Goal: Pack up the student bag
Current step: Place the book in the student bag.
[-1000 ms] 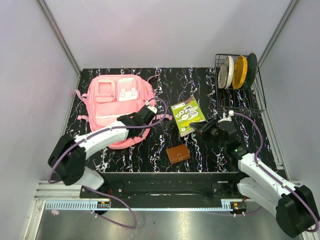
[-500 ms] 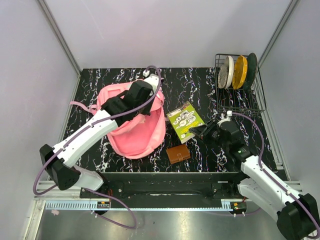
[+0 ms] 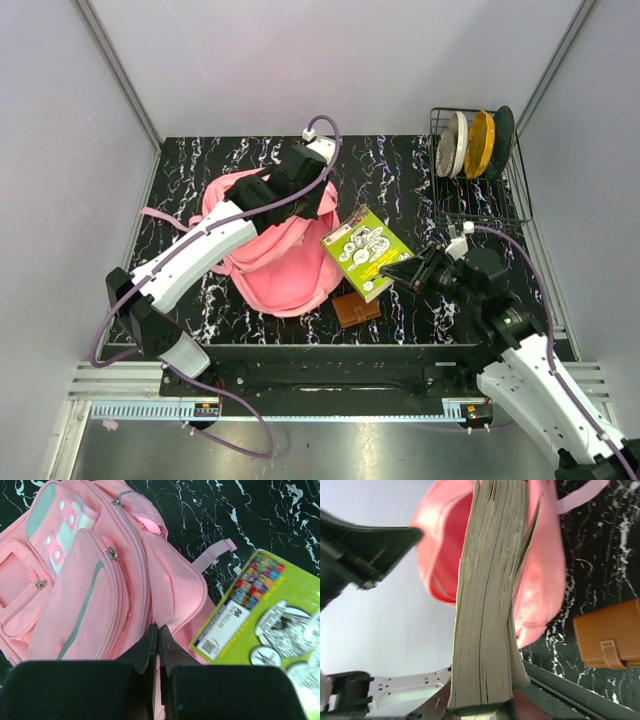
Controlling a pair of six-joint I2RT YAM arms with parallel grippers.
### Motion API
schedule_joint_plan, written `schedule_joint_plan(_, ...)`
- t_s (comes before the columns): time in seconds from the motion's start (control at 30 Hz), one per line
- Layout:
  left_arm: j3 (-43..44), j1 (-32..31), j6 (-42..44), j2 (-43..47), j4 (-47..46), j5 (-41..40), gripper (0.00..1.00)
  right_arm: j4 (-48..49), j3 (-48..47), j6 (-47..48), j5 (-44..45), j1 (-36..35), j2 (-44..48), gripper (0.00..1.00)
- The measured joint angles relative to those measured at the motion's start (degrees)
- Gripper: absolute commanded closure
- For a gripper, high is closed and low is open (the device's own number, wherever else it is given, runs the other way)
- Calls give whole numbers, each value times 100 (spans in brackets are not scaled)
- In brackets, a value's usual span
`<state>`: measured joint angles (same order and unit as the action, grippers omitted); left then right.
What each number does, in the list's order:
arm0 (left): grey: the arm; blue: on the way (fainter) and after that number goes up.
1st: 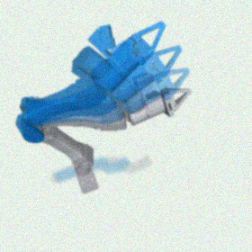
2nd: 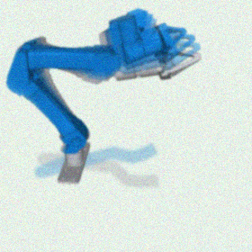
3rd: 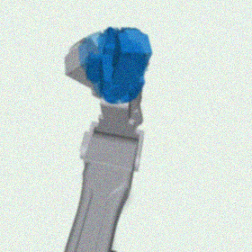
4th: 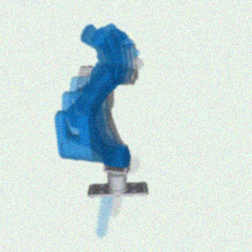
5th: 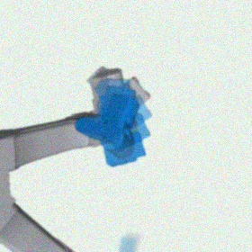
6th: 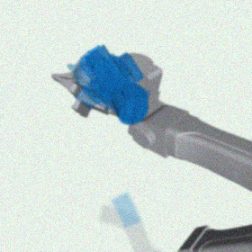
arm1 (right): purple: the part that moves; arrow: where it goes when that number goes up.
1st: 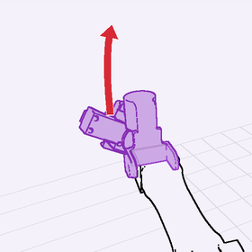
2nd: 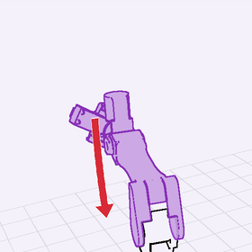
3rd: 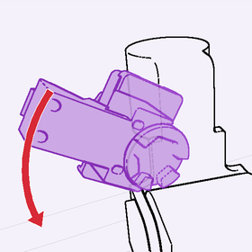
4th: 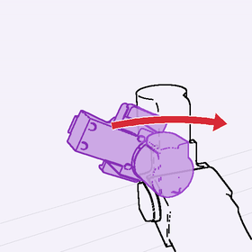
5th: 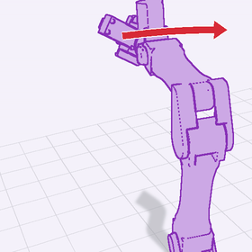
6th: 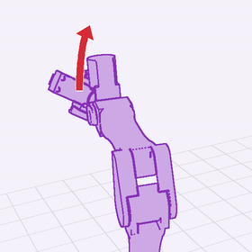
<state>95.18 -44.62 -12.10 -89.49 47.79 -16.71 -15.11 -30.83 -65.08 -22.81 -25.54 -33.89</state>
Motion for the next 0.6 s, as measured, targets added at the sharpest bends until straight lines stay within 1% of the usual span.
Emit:
schedule_joint_plan(0.1, 15, -4, -31, -42, -4, -4, 100, -234, -160, 13, -105, -2, 278, 100)
schedule_joint_plan(0.23, 133, -4, -59, -74, 11, -4, 100, -96, -133, -151, -330, -2, 195, 100)
schedule_joint_plan(0.37, 358, -4, -85, -136, 66, -7, 100, 503, 166, -450, -448, -2, -282, 100)
schedule_joint_plan(0.5, 564, -26, -149, -197, 74, 0, 100, 1104, 221, -704, -507, -2, -990, 100)
schedule_joint_plan(0.6, 658, -57, -173, -249, 83, 2, 100, 1554, 219, -807, -535, -26, -1318, 100)
